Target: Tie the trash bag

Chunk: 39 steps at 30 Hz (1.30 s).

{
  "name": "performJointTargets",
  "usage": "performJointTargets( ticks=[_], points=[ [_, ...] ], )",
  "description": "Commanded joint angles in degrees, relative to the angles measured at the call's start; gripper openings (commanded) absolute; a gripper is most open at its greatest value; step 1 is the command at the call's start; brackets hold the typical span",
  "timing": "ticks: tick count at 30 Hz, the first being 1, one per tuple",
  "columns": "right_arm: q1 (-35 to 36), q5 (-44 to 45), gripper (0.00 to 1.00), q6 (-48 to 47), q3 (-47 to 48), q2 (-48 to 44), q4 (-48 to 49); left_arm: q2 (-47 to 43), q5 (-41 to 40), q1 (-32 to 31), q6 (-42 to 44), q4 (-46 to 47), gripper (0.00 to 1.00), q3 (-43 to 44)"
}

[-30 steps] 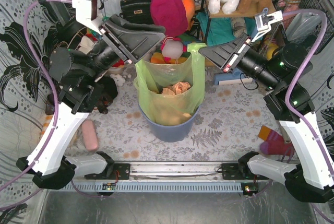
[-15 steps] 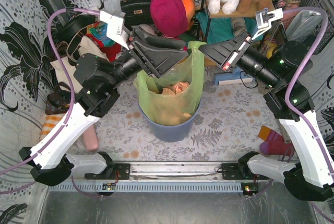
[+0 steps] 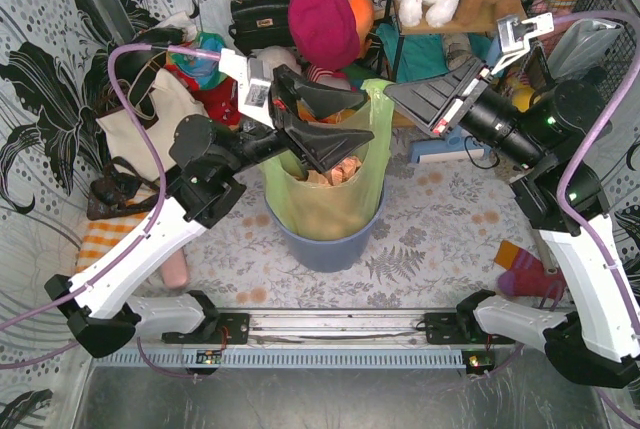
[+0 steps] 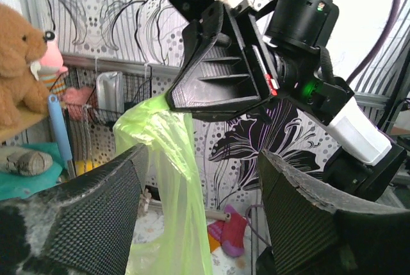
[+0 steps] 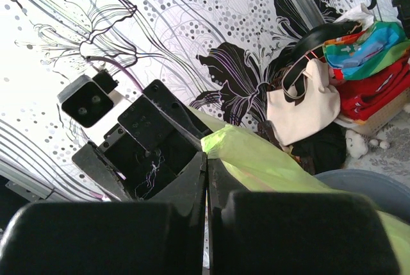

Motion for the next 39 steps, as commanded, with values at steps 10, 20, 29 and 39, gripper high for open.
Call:
performJointTargets(
  ticks=[10,20,29,39],
  points=[
    [0.1,-2.1,0.0,1.1,1.0,-1.9,1.9,4.2,1.6,-0.2,8.9,8.5,0.81,2.5],
    [0.1,-2.0,0.0,1.0,0.0,-2.9,1.5,6.3,-3.7,-0.2,10.5,11.4,0.83,2.0],
    [0.1,-3.1,0.0,1.5,-1.3,-2.7,1.8,7.6,-1.2,-0.2,10.3,13.4,0.83,3.2],
    [0.2,-5.5,0.0,3.2,-2.6,-2.1,4.5,10.5,2.4,-0.1,8.7,12.4,0.73,5.3]
  ],
)
